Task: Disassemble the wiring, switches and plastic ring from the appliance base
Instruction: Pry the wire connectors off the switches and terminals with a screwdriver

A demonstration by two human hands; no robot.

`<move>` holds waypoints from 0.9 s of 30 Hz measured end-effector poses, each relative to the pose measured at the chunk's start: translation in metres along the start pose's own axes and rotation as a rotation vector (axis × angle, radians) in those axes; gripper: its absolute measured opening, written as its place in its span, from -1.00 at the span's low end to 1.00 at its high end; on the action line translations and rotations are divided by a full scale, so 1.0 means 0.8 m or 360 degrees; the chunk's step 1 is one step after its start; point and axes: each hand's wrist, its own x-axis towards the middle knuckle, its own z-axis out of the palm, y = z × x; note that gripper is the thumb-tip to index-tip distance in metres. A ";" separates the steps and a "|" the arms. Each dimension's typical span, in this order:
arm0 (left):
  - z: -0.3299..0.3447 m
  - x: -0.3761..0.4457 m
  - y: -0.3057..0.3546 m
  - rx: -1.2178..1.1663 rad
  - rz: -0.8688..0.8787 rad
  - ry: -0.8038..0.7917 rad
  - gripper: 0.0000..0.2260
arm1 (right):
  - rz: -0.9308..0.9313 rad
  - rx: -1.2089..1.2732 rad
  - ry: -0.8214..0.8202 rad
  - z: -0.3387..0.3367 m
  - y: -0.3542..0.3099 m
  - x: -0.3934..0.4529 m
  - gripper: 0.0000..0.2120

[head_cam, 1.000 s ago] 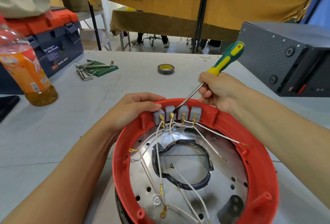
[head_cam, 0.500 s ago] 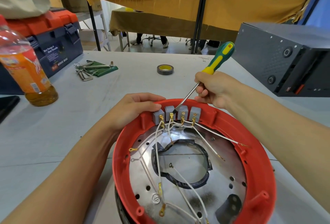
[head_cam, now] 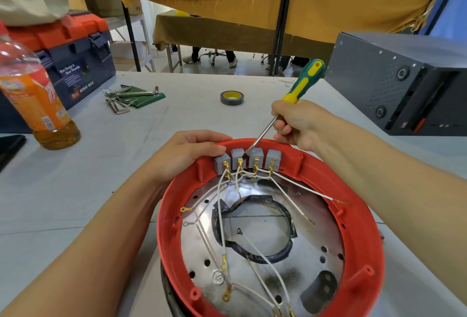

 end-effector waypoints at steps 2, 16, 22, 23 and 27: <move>0.001 0.000 0.000 0.0004 -0.0001 -0.0002 -0.81 | 0.0008 -0.0013 0.0012 0.001 0.000 0.002 -0.81; 0.003 -0.001 0.000 -0.0056 0.0005 0.0003 -0.81 | -0.0221 0.0165 -0.0011 -0.007 0.010 -0.012 -0.84; 0.002 -0.002 0.000 -0.0048 0.0006 0.0001 -0.81 | -0.0377 0.0211 0.0041 -0.007 0.016 -0.019 -0.81; 0.003 -0.002 0.001 -0.0041 0.0009 0.0002 -0.81 | -0.0397 0.0200 0.0040 -0.007 0.016 -0.020 -0.82; 0.004 -0.003 0.001 -0.0053 0.0013 0.0005 -0.81 | -0.0508 0.0160 0.0026 -0.007 0.017 -0.022 -0.81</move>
